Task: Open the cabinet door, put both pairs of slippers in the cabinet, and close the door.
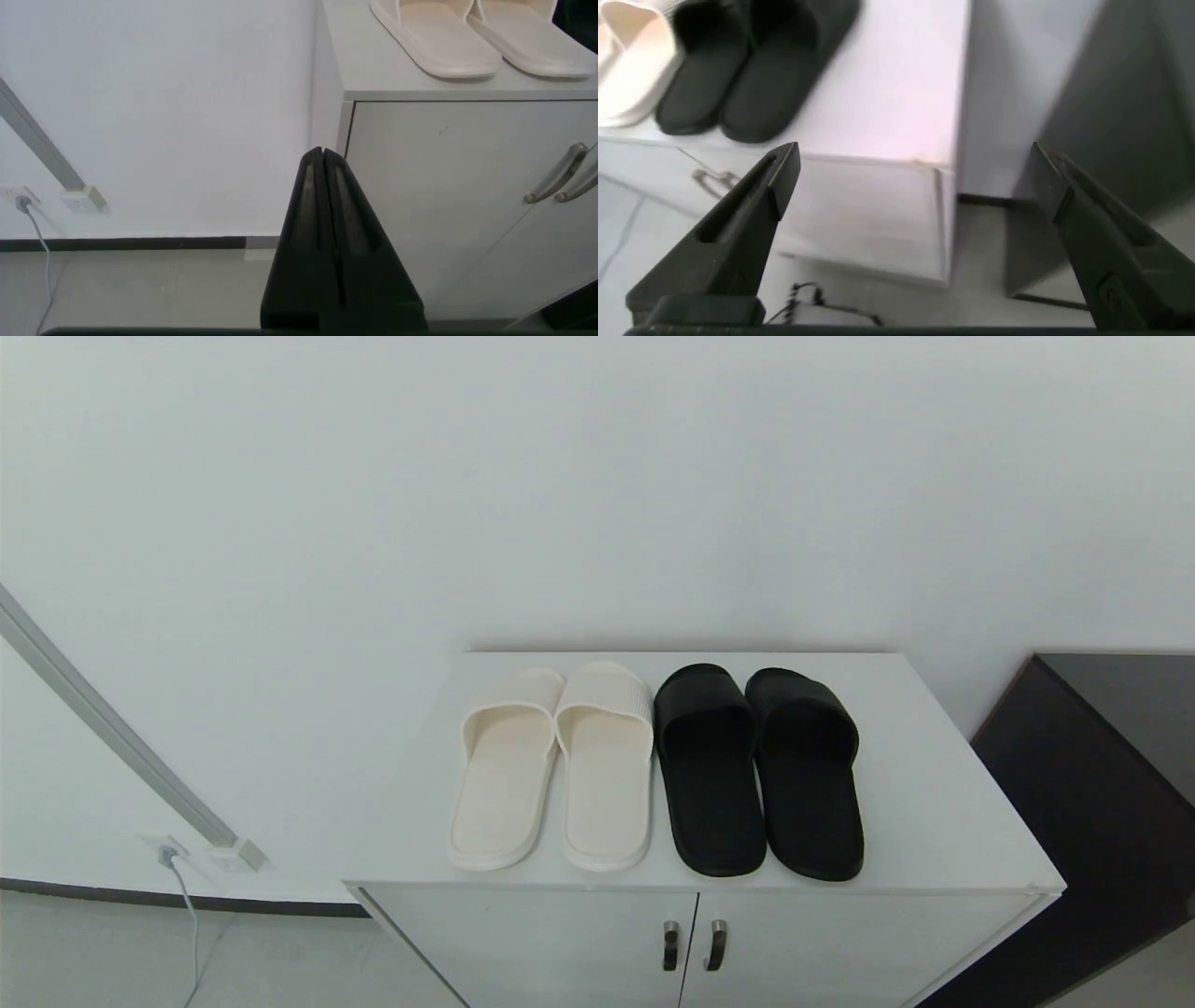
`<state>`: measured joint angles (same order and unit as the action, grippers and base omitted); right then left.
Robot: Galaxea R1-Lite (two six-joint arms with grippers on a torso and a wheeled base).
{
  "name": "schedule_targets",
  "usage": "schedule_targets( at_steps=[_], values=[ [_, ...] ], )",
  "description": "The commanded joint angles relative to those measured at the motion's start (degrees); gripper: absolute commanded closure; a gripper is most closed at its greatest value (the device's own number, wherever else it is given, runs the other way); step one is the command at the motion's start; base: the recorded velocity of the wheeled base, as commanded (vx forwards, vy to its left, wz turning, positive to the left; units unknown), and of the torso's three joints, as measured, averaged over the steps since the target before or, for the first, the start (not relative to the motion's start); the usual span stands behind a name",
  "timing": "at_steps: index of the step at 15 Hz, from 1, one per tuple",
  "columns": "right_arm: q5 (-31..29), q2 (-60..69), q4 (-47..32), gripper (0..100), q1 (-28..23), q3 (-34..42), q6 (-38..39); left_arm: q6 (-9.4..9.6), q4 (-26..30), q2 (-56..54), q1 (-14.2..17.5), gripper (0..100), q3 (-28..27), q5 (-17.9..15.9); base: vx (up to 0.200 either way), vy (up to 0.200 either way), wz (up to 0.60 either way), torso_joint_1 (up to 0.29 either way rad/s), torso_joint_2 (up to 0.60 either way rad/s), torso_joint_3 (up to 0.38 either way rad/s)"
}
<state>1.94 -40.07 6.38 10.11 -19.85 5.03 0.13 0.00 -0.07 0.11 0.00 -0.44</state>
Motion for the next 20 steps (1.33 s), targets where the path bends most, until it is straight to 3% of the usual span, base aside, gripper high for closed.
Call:
schedule_targets(
  at_steps=[1,3,4,5,8,11,13,20],
  values=[
    [-12.31,-17.50,6.90,0,20.13,-6.87,6.65,0.04,0.00,0.07,0.07,100,0.00,0.00,0.000,0.000,0.00,0.000,0.00,0.000],
    [-26.02,-24.09,8.57,0,35.60,-12.76,10.26,0.48,0.00,0.07,-0.02,100,0.00,-0.09,0.000,0.000,0.00,0.000,0.00,0.000],
    [-26.72,-24.62,8.57,0,36.39,-13.11,10.26,0.57,0.00,0.07,0.07,100,0.00,-0.09,0.000,0.000,0.00,0.000,0.00,0.000],
    [-32.88,-31.30,8.92,0,41.84,-17.16,10.35,1.27,0.00,0.07,0.07,100,0.00,-0.18,0.000,0.000,0.00,0.000,0.00,0.000],
    [-37.80,-38.68,9.18,0,42.80,-22.34,10.43,1.80,0.00,0.07,-0.02,100,0.00,-1.32,0.000,0.000,0.00,0.000,0.00,0.000],
    [-41.58,-45.27,16.30,0,43.33,-23.66,10.26,1.71,0.00,0.07,0.07,100,0.00,-1.32,0.000,0.000,0.00,0.000,0.00,0.000],
    [-42.54,-49.14,20.08,0,43.51,-24.01,10.26,1.71,0.00,0.07,0.07,100,0.00,-1.41,0.000,0.000,0.00,0.000,0.00,0.000],
    [-44.48,-58.89,21.40,0,42.54,-29.72,13.25,1.71,0.00,0.07,0.07,100,0.00,-1.41,0.000,0.000,0.00,0.000,0.00,0.000]
  ],
)
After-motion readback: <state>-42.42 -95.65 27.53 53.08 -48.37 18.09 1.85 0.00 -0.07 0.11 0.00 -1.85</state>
